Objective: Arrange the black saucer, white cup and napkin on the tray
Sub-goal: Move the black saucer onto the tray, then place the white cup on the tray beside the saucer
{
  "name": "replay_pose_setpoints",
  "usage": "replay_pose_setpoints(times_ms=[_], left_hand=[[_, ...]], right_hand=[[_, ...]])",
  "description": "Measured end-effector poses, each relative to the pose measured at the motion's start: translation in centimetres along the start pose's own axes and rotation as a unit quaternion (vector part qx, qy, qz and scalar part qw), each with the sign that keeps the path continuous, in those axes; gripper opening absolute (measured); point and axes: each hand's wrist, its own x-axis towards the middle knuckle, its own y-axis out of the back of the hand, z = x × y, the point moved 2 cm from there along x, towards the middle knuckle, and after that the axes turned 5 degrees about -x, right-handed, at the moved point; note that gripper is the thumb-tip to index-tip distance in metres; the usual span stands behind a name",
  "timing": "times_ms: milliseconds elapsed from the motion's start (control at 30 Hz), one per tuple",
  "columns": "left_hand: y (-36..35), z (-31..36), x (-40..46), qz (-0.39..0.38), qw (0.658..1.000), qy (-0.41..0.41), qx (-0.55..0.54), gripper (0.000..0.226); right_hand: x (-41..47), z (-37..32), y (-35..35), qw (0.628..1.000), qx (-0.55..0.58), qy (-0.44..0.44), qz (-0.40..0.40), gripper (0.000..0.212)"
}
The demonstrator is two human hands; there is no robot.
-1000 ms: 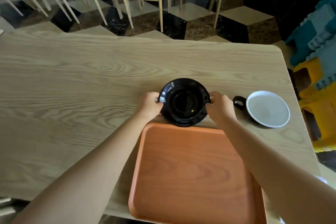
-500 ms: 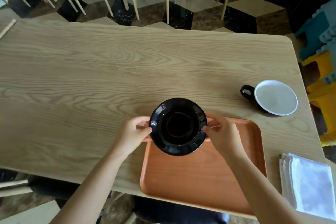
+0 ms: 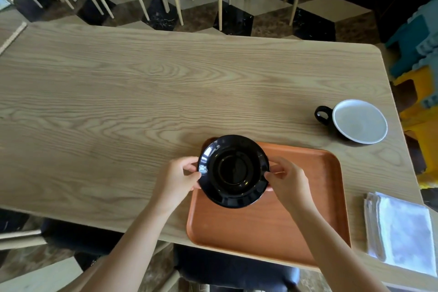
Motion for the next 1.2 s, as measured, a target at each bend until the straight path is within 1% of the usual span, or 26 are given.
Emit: replay_pose_setpoints(times_ms=[100,167,267,400,467,533,600,667,700,733,767,833,900,967,1033,1133,1200], left_hand=[[0.1,0.3,0.1,-0.001,0.999,-0.008,0.036,0.036],[0.1,0.4,0.3,0.001,0.999,-0.006,0.042,0.034],[0.1,0.2,0.3,0.007,0.999,0.005,0.033,0.037],[0.3,0.0,0.1,0.008,1.0,0.008,0.017,0.039],[0.4,0.1,0.1,-0.005,1.0,0.023,0.0,0.039],[0.6,0.1,0.1,-0.02,0.999,0.034,0.0,0.035],[1.1,0.3,0.0,-0.002,0.999,0.02,0.037,0.027],[1.3,1.3,-0.4,0.063,0.993,-0.024,0.099,0.022],[0.9,2.2,-0.8,0.093,0.988,-0.059,0.11,0.02],[0.1,3.4,-1.3,0.107,0.983,-0.1,0.11,0.018],[-1.0,4.7,-1.7,0.102,0.978,-0.145,0.108,0.018],[-4.0,7.1,-2.3,0.063,0.962,-0.23,0.13,0.021],[-6.9,9.4,-2.2,0.031,0.936,-0.304,0.174,0.028],[-9.5,11.7,-1.5,0.005,0.907,-0.37,0.202,0.034],[-11.9,13.7,-0.4,-0.02,0.882,-0.413,0.227,0.04],[-15.3,15.8,2.0,-0.047,0.852,-0.439,0.282,0.05],[-17.1,16.8,3.5,-0.069,0.834,-0.444,0.32,0.058]], right_hand=[[0.4,-0.1,-0.2,1.0,-0.012,0.003,0.005,0.036],[0.5,-0.1,-0.1,1.0,-0.014,0.005,0.007,0.036],[0.4,-0.3,0.0,1.0,-0.004,0.006,0.005,0.035],[0.3,-0.5,0.0,1.0,-0.024,0.019,0.001,0.034],[0.1,-0.6,0.2,0.999,-0.039,0.031,-0.008,0.033],[-0.1,-0.8,0.4,0.997,-0.057,0.041,-0.026,0.033],[-0.4,-1.0,0.8,0.995,-0.078,0.052,-0.042,0.034],[-0.9,-1.0,1.4,0.99,-0.108,0.083,-0.032,0.031],[-1.2,-1.1,2.0,0.986,-0.126,0.104,-0.016,0.03],[-1.5,-1.1,2.7,0.982,-0.145,0.124,0.005,0.029],[-1.8,-1.0,3.6,0.976,-0.164,0.141,0.032,0.028],[-2.3,-0.9,6.0,0.959,-0.205,0.17,0.098,0.032],[-1.9,-0.2,8.8,0.937,-0.252,0.184,0.155,0.039],[-0.9,0.9,11.9,0.919,-0.305,0.171,0.183,0.047],[0.4,2.0,14.7,0.909,-0.344,0.146,0.187,0.055],[2.6,3.5,17.5,0.9,-0.388,0.117,0.162,0.066],[3.9,4.2,18.3,0.902,-0.394,0.109,0.14,0.068]])
